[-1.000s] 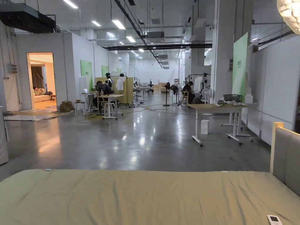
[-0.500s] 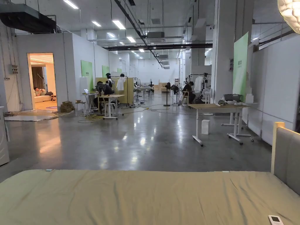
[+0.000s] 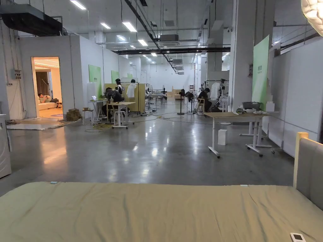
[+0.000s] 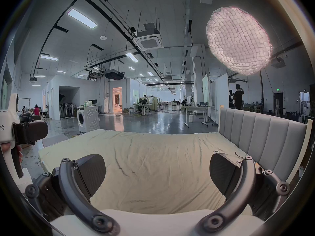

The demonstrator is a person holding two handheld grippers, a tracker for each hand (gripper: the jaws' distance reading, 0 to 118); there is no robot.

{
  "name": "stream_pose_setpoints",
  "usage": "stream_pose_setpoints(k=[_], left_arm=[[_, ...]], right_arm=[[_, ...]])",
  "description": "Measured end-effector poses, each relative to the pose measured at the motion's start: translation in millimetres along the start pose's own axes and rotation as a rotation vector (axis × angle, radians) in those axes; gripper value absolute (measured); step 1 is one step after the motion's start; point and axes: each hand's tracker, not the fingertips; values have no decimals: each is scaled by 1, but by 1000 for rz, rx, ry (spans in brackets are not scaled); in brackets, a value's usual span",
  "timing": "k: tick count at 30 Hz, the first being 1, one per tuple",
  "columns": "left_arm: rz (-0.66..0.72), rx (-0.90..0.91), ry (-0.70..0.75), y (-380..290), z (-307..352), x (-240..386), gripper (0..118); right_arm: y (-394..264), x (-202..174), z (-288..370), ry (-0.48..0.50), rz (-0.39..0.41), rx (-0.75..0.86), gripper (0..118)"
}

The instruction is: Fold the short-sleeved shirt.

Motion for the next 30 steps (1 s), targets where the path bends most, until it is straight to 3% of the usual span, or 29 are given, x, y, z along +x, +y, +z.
stream_pose_setpoints(k=[12, 17, 19, 23, 26, 30], left_arm=[[13, -3, 2, -1, 1, 1, 118], [10, -5, 2, 0, 1, 1, 118], [16, -7, 1, 0, 2, 1, 118], [50, -14, 8, 5, 3, 0, 118], [60, -1, 5, 8, 5, -2, 118], [54, 10, 5, 9, 6, -1, 118]], right_arm=[[0, 0, 0, -6, 6, -8, 118], [2, 4, -1, 5, -29, -14, 118], [3, 8, -3, 28, -69, -46, 118], [11, 16, -4, 106, -236, -95, 118], [22, 15, -3, 10, -364, -139, 118], [36, 8, 0, -55, -404, -153, 118]])
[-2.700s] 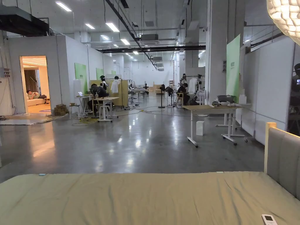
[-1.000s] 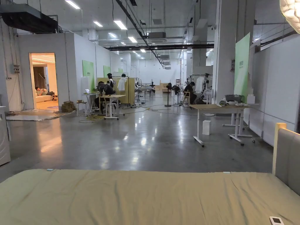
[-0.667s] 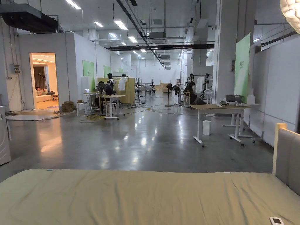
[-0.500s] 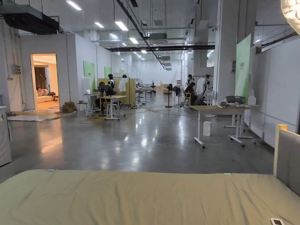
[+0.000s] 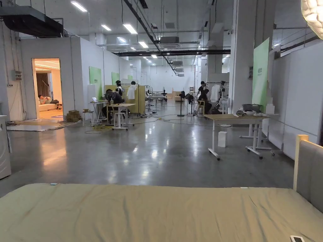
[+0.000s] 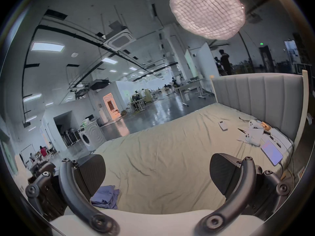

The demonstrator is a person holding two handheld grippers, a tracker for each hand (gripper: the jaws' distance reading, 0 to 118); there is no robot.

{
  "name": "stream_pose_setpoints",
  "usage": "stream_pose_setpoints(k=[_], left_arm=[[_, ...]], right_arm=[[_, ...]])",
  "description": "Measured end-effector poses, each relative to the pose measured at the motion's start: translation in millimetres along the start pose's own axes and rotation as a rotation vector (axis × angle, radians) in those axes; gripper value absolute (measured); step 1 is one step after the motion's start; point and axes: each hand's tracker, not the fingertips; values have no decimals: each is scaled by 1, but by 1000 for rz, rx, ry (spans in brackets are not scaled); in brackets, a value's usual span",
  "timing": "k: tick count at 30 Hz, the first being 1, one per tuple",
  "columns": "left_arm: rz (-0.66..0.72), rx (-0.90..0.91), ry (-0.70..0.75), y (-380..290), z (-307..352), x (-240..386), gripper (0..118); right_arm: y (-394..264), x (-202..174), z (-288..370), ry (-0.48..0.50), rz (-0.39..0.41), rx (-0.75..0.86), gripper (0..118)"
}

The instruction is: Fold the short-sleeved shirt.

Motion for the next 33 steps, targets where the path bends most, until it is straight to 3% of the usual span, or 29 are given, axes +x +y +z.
stream_pose_setpoints(k=[7, 15, 20, 22, 24, 27, 29, 33], left_arm=[[-5, 0, -13, 0, 0, 2, 118], [-14, -1, -14, 1, 1, 2, 118], [0, 5, -13, 3, 0, 2, 118], [-3, 10, -18, 3, 1, 4, 118], [-16, 14, -32, 3, 2, 5, 118], [-40, 27, -40, 2, 4, 7, 118], [-37, 31, -33, 2, 2, 8, 118], [-24, 23, -55, 1, 1, 11, 118]], right_arm=[[2, -17, 8, -3, 59, -19, 118], [-1, -13, 5, -88, 50, 31, 118], [-2, -9, 8, 35, 51, 24, 118], [-2, -2, 6, 127, 108, 84, 118], [-4, 6, 8, 223, 230, 153, 118], [-5, 0, 17, 117, 344, 264, 118], [-8, 2, 12, 122, 261, 138, 118], [-14, 9, 10, 109, 257, 136, 118]])
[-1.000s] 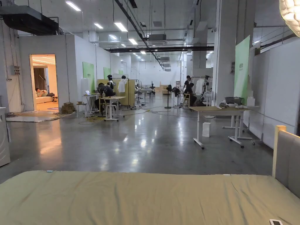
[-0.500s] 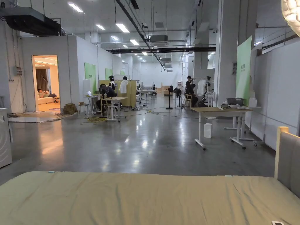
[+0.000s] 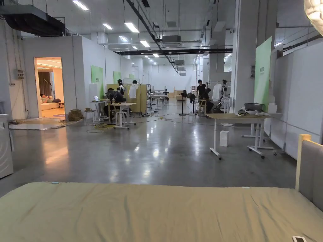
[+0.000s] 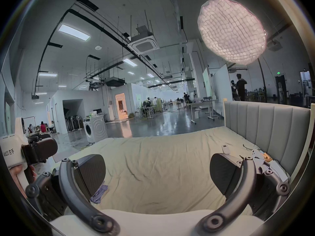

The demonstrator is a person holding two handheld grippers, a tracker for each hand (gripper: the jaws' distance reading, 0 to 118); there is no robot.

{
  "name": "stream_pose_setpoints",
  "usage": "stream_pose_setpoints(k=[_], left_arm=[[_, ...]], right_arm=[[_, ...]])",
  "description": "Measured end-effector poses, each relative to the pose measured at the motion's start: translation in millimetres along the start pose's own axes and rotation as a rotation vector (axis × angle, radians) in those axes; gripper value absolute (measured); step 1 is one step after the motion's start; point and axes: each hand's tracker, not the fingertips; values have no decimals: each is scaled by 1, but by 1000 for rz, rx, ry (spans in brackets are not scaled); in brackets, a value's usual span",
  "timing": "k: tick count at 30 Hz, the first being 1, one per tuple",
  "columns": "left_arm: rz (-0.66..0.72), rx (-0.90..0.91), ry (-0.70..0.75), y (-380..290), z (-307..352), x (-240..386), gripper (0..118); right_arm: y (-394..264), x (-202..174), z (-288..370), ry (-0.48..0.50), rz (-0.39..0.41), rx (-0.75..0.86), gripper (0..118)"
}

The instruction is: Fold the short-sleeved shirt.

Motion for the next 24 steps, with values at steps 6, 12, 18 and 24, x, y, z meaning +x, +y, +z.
stream_pose_setpoints(k=[6, 12, 18, 24], left_arm=[[-16, -14, 11, -2, -1, 1, 118], [-16, -21, 21, -5, -3, 0, 118], [-43, -38, 11, -8, -5, 4, 118], [-32, -48, 9, -13, -11, 4, 118]], right_arm=[[-1, 0, -2, -25, 43, -14, 118], [-6, 0, -7, -24, 40, -39, 118], [-12, 4, -13, -42, 9, -65, 118], [-17, 7, -16, -48, 19, -80, 118]])
